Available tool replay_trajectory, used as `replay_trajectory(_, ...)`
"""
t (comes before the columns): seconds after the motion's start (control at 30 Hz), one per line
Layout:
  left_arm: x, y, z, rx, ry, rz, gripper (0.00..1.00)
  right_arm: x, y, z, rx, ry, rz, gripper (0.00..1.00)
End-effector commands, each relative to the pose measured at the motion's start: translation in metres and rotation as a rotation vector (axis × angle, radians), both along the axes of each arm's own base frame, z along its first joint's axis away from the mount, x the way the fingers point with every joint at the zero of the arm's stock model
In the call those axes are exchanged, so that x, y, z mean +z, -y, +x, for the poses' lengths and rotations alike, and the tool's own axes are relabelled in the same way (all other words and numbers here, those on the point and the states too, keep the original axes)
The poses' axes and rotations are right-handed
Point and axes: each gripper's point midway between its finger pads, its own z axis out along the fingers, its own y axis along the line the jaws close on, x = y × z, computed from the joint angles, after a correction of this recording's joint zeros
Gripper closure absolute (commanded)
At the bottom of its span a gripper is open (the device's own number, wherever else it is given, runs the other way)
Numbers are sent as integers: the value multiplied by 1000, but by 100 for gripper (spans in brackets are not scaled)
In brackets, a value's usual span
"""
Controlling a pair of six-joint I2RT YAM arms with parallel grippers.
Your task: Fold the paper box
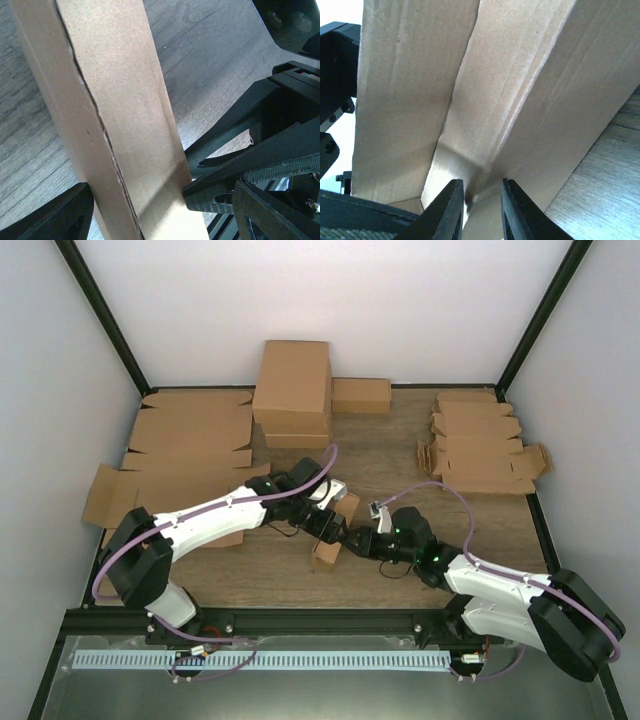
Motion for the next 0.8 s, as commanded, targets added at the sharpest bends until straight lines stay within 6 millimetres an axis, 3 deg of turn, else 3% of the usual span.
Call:
replay_trajectory(0.0, 8, 1, -5, -27, 8, -9, 21, 23, -10, -2, 42, 40, 84, 77)
replay_trajectory(0.33, -6, -27, -17, -64, 52, 195, 9, 16, -11, 6, 12, 21, 51, 77)
replay_trajectory(0.77, -10, -20, -28, -58, 114, 317, 9, 22, -21, 11, 28, 4, 72, 81)
